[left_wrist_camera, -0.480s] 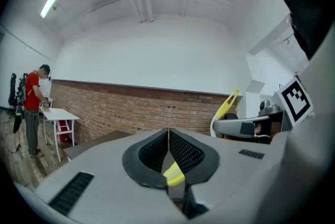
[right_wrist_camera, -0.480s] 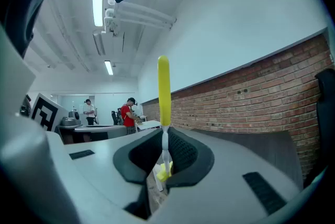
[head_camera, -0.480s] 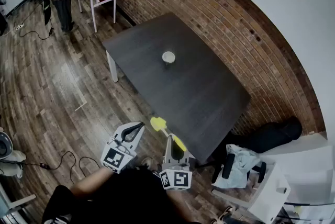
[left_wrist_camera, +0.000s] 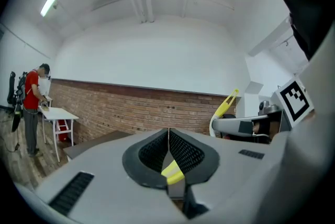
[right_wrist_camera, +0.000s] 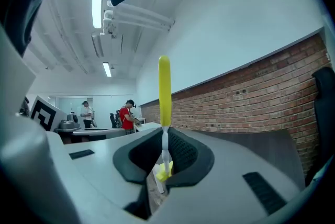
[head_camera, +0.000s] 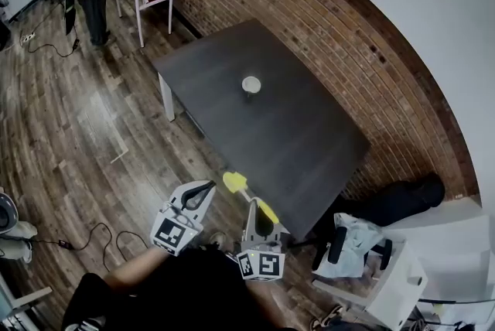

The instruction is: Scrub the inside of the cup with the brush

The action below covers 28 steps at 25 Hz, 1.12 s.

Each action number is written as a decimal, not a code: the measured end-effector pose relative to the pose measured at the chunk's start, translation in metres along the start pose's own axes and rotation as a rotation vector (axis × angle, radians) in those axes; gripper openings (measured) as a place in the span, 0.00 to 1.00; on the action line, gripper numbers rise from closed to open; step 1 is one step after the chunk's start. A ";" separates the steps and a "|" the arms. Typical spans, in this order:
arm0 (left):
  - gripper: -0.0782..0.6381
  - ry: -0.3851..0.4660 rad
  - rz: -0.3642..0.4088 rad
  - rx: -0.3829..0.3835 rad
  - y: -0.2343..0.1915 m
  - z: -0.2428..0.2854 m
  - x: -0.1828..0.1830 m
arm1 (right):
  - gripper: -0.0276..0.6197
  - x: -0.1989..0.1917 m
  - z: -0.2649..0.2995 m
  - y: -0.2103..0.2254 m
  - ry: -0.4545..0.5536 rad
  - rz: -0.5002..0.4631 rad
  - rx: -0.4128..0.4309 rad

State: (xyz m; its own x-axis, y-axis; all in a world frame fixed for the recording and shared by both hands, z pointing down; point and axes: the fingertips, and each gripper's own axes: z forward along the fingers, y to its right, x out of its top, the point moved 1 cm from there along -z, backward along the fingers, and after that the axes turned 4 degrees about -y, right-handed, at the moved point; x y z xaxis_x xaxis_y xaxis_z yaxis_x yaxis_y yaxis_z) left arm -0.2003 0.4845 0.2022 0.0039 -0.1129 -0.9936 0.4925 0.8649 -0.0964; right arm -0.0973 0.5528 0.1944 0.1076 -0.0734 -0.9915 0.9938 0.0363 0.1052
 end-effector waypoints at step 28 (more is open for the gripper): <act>0.16 -0.011 -0.036 -0.062 -0.067 -0.051 -0.018 | 0.12 -0.010 0.032 -0.076 -0.004 -0.019 -0.071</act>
State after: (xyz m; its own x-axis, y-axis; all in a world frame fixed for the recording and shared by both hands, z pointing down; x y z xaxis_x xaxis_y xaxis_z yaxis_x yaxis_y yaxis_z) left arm -0.2774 0.4538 0.2234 -0.0032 -0.1491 -0.9888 0.4377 0.8888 -0.1354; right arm -0.1727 0.5192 0.1993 0.0893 -0.0784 -0.9929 0.9911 0.1057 0.0808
